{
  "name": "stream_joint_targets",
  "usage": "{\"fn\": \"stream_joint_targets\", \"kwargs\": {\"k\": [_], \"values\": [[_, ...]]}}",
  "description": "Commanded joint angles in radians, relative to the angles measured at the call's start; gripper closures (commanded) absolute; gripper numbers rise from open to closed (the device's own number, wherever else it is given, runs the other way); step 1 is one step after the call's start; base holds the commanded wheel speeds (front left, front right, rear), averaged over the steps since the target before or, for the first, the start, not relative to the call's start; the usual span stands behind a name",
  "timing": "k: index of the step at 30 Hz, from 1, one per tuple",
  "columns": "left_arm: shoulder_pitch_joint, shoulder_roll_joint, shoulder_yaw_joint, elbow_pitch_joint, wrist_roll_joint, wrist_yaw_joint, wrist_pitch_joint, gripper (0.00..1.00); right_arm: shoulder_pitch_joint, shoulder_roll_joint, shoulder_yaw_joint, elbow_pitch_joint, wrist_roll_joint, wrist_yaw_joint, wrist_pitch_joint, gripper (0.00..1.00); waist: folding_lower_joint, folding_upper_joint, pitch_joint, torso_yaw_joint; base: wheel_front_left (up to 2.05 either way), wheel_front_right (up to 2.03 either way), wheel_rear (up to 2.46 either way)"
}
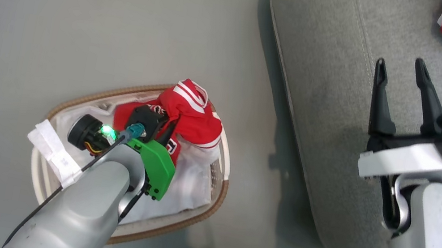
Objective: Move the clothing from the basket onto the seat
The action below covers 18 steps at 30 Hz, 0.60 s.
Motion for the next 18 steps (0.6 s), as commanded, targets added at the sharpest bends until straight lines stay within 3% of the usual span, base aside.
{"fn": "stream_joint_targets", "kwargs": {"k": [1, 9, 18], "values": [[0.031, 0.008, 0.0, -0.034, 0.018, -0.007, -0.003, 1.0, 0.039, -0.005, -0.011, 0.009, -0.011, -0.001, 0.0, 0.0, 0.0, 0.0, -0.14, 0.087, 0.0, 0.0, 0.0], [0.065, 0.045, 0.033, -0.232, 0.06, -0.013, -0.002, 1.0, 0.17, -0.005, -0.021, 0.03, -0.026, -0.001, 0.0, 0.0, 0.0, 0.0, -0.324, 0.148, 0.0, 0.0, 0.0], [-0.005, 0.106, 0.012, -0.399, 0.133, -0.016, -0.002, 1.0, 0.267, -0.005, 0.005, 0.052, -0.044, -0.001, 0.0, 0.0, 0.0, 0.0, -0.477, 0.174, 0.0, 0.0, 0.0]]}}
